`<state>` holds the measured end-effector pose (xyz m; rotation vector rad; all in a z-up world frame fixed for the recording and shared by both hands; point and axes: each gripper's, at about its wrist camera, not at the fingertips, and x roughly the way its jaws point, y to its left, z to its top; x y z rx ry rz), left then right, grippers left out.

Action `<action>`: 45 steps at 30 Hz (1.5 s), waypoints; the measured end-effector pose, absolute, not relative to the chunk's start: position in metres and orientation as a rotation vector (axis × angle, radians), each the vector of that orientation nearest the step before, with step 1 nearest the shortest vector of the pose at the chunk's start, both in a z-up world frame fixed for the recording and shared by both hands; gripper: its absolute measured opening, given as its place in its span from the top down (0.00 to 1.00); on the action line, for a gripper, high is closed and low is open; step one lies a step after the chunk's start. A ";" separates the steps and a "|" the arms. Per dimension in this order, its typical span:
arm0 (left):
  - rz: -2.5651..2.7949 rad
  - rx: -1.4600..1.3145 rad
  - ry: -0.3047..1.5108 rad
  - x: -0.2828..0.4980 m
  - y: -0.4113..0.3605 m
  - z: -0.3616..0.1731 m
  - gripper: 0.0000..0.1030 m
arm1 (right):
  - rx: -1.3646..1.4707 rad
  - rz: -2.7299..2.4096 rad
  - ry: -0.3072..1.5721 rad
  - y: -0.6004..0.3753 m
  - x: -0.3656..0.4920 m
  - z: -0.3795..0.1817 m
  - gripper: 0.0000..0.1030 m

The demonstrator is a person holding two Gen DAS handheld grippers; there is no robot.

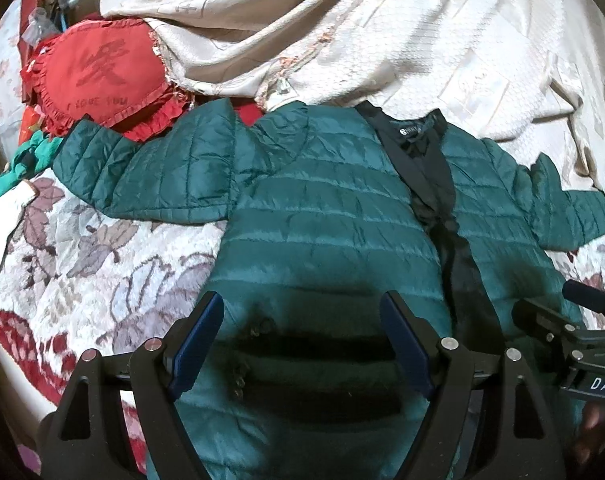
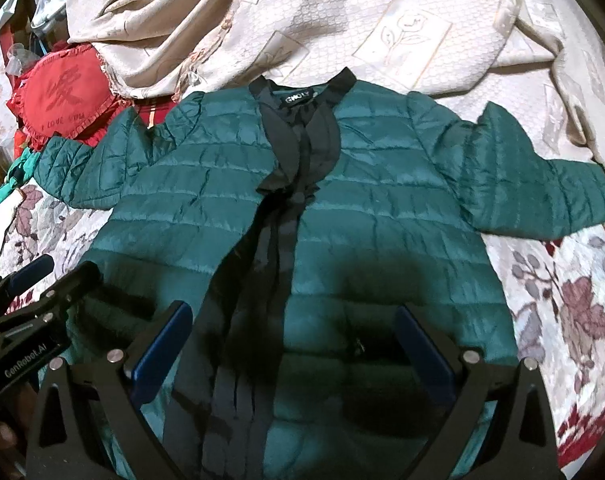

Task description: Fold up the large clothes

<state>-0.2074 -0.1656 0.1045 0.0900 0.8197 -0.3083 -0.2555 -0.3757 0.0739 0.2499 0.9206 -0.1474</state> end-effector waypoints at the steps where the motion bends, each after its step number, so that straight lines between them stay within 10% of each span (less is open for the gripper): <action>1: -0.305 0.090 0.819 -0.205 -0.165 0.104 0.38 | 0.248 -0.147 0.919 -0.375 -0.253 0.074 0.01; 45: -0.148 0.065 0.848 -0.073 -0.154 0.061 0.38 | 0.464 -0.101 0.888 -0.405 -0.113 0.016 0.01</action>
